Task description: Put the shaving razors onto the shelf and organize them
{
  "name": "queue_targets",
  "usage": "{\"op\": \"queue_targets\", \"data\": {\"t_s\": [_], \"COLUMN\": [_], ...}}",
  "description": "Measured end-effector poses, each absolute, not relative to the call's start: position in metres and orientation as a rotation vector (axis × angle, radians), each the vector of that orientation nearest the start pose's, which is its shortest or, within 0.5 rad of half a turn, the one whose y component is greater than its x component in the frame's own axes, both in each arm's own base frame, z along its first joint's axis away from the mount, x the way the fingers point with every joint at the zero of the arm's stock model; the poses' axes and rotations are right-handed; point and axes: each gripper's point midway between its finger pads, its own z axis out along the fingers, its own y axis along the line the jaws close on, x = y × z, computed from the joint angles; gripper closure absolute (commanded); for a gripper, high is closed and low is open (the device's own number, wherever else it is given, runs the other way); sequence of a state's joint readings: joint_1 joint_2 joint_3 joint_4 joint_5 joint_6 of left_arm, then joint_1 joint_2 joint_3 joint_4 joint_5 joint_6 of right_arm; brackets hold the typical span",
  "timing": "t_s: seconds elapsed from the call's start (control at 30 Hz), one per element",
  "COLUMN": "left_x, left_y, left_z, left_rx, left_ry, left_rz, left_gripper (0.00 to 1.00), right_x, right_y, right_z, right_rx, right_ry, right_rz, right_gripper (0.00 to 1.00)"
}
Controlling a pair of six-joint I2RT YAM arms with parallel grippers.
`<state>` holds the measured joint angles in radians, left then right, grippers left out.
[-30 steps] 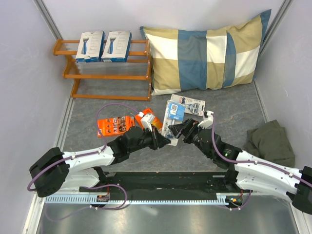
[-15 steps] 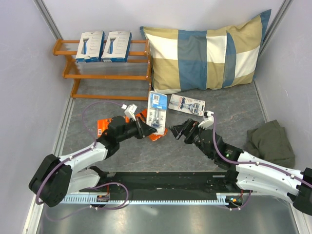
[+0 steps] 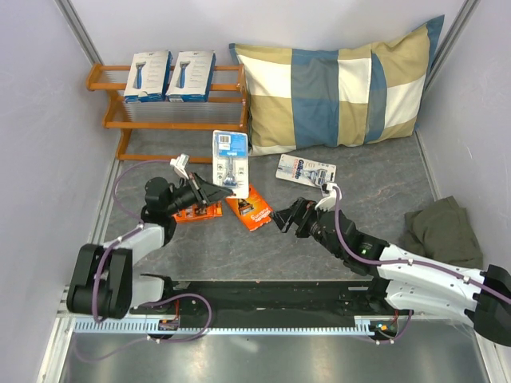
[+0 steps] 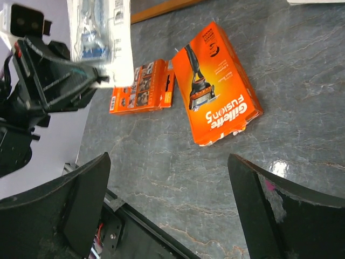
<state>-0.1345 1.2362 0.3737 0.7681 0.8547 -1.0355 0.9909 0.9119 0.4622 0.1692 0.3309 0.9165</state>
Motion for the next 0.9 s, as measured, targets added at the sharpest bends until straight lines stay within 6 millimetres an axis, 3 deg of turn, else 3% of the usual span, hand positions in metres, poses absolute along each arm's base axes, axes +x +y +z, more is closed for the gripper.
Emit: {"op": "queue_targets", "data": {"t_s": [0.17, 0.43, 0.77, 0.9], "left_x": [0.291, 0.324, 0.366, 0.372], "left_y": [-0.179, -0.138, -0.105, -0.104], "left_z": [0.188, 0.211, 0.192, 0.198], "left_rx": [-0.200, -0.279, -0.569, -0.574], "left_ry": [1.872, 1.781, 1.779, 1.773], "left_rz": [-1.646, -1.689, -1.837, -1.860], "left_gripper": [0.98, 0.98, 0.98, 0.98], "right_x": [0.206, 0.206, 0.205, 0.206], "right_y": [0.275, 0.281, 0.284, 0.284], "right_z": [0.172, 0.169, 0.165, 0.164], "right_rx": [0.142, 0.112, 0.089, 0.088], "right_ry": [1.968, 1.975, 1.994, 1.994], "right_rz": [1.015, 1.029, 1.039, 1.037], "right_gripper": [0.02, 0.02, 0.02, 0.02]}}
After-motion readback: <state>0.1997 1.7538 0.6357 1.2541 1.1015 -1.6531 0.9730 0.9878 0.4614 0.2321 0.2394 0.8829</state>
